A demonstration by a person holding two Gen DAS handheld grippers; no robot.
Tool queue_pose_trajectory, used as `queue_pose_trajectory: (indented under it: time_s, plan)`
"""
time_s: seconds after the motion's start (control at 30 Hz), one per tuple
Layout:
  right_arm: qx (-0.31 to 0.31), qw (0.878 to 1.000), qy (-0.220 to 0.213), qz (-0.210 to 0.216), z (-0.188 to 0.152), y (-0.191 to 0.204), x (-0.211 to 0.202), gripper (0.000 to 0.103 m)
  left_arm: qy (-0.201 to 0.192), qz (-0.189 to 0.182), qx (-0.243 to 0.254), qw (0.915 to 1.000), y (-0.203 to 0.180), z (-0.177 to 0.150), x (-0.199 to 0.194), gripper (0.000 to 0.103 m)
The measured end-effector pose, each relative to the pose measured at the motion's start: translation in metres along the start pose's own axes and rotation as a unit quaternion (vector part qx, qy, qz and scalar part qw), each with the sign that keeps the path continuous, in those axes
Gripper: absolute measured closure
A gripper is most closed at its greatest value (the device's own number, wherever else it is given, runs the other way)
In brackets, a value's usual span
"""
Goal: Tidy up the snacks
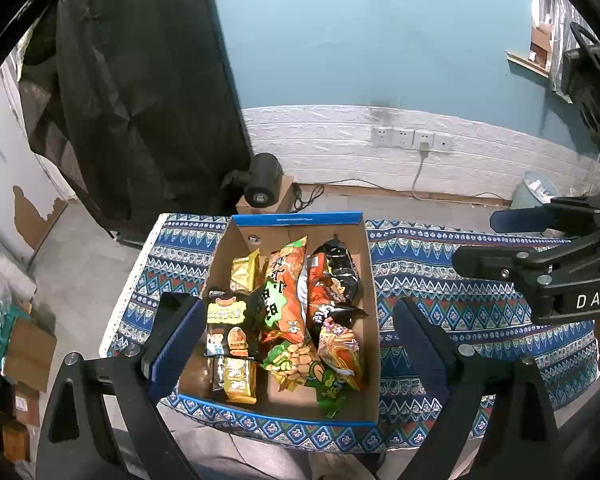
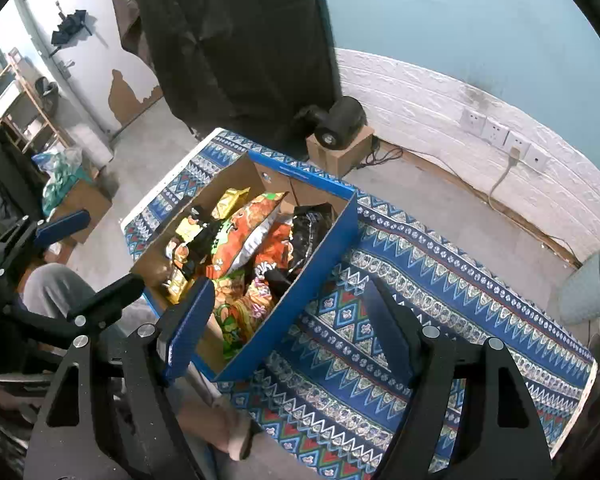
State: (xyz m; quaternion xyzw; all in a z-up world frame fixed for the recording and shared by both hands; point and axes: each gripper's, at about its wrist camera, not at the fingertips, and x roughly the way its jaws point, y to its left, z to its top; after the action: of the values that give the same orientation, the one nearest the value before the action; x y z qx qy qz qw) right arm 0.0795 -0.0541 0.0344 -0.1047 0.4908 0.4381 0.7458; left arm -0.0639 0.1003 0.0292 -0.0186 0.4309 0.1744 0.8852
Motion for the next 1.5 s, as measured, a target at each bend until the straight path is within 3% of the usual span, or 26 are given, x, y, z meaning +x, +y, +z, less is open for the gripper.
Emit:
queue_pose_trajectory:
  time_s: [1.5]
  plan:
    - [-0.001, 1.0, 0.011, 0.0, -0.01, -0.003, 0.007, 0.027, 0.015, 0.027, -0.015, 0.9994, 0.003, -0.003, 0.001, 0.008]
